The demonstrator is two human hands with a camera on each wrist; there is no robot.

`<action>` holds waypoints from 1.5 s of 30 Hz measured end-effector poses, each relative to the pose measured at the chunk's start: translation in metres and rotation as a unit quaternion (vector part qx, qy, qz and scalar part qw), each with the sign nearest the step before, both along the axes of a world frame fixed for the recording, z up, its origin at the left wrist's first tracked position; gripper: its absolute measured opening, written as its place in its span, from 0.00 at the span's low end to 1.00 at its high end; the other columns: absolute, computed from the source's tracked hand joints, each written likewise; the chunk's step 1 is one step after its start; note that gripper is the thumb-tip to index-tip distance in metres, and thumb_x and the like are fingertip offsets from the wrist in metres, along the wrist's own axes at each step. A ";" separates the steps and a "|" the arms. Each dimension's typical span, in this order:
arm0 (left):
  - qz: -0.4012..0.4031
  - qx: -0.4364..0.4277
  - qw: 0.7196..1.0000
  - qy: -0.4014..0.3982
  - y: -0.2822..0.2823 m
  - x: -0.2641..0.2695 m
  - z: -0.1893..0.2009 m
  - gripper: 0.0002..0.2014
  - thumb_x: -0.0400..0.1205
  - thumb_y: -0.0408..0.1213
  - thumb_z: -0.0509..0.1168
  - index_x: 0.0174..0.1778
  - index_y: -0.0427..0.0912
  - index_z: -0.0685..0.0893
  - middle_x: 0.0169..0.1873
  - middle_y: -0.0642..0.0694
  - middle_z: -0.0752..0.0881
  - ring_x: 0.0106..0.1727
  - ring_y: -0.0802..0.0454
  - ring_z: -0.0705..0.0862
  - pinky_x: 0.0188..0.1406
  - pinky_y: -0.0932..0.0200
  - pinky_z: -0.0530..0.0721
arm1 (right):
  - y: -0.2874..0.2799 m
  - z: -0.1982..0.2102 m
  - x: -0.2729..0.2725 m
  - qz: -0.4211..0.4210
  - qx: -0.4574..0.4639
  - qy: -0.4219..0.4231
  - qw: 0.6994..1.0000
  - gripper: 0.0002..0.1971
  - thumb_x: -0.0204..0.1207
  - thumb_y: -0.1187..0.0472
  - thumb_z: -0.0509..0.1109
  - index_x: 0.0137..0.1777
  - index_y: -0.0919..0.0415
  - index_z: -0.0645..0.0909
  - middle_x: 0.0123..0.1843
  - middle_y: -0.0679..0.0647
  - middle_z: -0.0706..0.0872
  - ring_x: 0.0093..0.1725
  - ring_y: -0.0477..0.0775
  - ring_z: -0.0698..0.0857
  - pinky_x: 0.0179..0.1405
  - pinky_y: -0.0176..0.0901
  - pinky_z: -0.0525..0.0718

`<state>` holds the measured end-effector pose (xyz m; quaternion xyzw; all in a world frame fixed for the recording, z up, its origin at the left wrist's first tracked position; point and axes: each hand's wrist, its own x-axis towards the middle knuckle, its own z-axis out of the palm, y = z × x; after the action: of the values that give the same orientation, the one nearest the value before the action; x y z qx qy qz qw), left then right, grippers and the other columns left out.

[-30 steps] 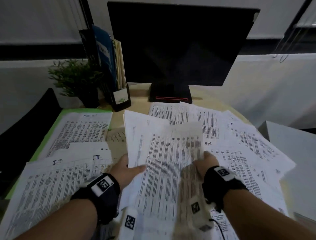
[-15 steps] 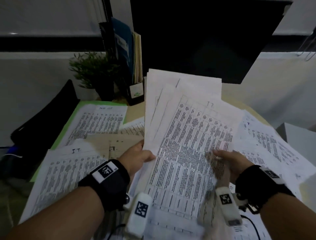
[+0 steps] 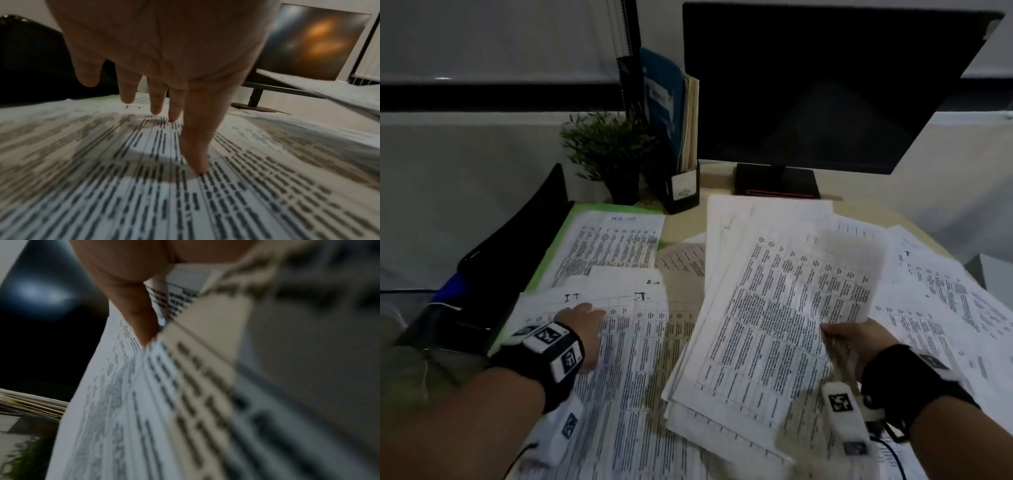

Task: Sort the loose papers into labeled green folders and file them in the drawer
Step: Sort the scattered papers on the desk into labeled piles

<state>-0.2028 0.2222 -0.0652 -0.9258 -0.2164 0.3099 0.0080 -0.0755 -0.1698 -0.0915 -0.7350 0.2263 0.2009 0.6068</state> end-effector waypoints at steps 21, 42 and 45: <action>-0.025 -0.145 0.972 -0.185 -0.021 -0.030 -0.014 0.34 0.79 0.41 0.67 0.81 0.55 0.60 0.81 0.53 0.57 0.80 0.47 0.59 0.79 0.52 0.61 | 0.017 -0.001 -0.031 -0.047 -0.134 -0.036 0.989 0.13 0.73 0.68 0.74 0.57 0.69 0.80 0.42 0.63 0.84 0.31 0.55 0.80 0.35 0.43 0.78; -0.037 -0.140 0.988 -0.052 0.014 -0.056 -0.013 0.46 0.64 0.66 0.69 0.78 0.54 0.66 0.79 0.49 0.60 0.77 0.43 0.64 0.74 0.47 0.69 | 0.086 0.099 -0.050 -0.112 -0.020 -0.249 0.962 0.15 0.71 0.61 0.75 0.57 0.63 0.85 0.44 0.55 0.88 0.38 0.52 0.87 0.44 0.41 0.83; -0.055 -0.079 0.995 -0.032 -0.003 -0.060 -0.015 0.57 0.67 0.67 0.70 0.84 0.51 0.44 0.84 0.50 0.41 0.84 0.43 0.47 0.81 0.45 0.57 | 0.057 0.119 -0.038 -0.122 -0.049 -0.284 0.950 0.24 0.66 0.51 0.77 0.61 0.60 0.84 0.53 0.54 0.88 0.50 0.58 0.87 0.56 0.51 0.83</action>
<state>-0.2631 0.2192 -0.0801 -0.9435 -0.1400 0.2954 -0.0547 -0.1137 -0.1129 0.0270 -0.7576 0.1420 -0.1031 0.6287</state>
